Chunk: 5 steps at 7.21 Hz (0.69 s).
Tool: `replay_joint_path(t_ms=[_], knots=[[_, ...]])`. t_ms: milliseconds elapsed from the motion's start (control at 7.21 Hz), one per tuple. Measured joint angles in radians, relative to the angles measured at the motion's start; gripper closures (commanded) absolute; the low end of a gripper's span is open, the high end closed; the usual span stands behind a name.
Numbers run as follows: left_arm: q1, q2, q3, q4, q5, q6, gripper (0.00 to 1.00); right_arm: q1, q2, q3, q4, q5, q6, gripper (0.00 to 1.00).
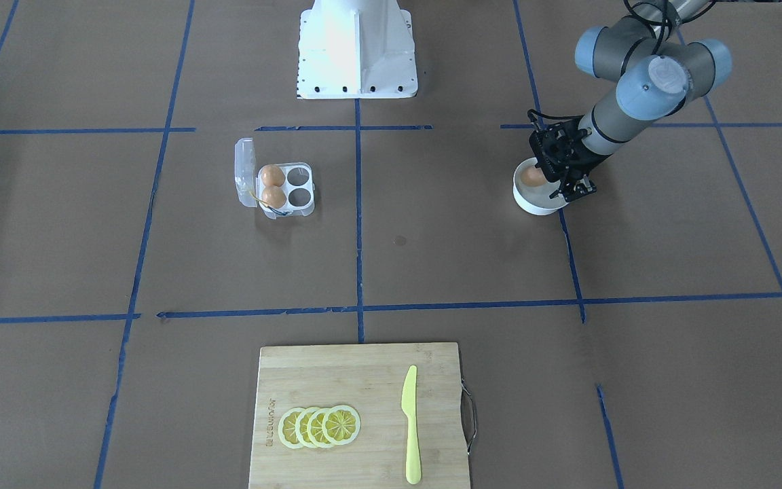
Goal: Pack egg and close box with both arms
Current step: 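Close the left gripper around the brown egg inside the bowl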
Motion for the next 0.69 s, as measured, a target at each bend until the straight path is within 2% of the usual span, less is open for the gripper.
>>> replay_joint_path(t_ms=[694], knots=[[0.001, -0.009, 0.008, 0.001, 0.000, -0.003, 0.23, -0.003, 0.000, -0.008, 0.001, 0.000, 0.000, 0.00]])
